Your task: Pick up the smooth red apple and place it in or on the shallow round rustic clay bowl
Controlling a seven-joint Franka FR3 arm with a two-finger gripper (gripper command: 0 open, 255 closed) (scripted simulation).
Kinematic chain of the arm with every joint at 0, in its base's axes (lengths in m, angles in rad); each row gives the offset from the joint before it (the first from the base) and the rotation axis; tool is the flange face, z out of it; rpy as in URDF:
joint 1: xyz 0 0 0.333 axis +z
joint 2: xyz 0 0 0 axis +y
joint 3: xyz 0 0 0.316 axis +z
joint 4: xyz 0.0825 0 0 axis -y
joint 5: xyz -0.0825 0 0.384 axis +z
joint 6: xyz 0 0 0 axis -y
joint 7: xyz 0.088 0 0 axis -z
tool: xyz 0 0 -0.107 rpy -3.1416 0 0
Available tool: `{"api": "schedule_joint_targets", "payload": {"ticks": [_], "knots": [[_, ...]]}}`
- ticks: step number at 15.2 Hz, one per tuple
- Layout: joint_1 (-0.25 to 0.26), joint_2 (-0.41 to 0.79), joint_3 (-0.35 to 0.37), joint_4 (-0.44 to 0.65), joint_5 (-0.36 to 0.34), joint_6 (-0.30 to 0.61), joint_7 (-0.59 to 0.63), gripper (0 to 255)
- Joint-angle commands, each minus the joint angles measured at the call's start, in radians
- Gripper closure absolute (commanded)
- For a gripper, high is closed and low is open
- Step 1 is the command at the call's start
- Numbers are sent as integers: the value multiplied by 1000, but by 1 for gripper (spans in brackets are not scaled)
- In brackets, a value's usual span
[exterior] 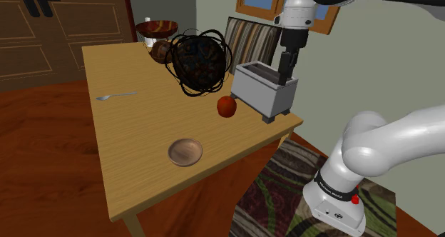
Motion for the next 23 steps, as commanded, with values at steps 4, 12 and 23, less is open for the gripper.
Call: {"api": "schedule_joint_targets", "payload": {"ticks": [4,12,23], "knots": [[-4,75,18,-15,-21,109,13,0],[-25,315,62,10,-95,373,68,0],[-61,690,99,187,-260,621,194,0]]}}
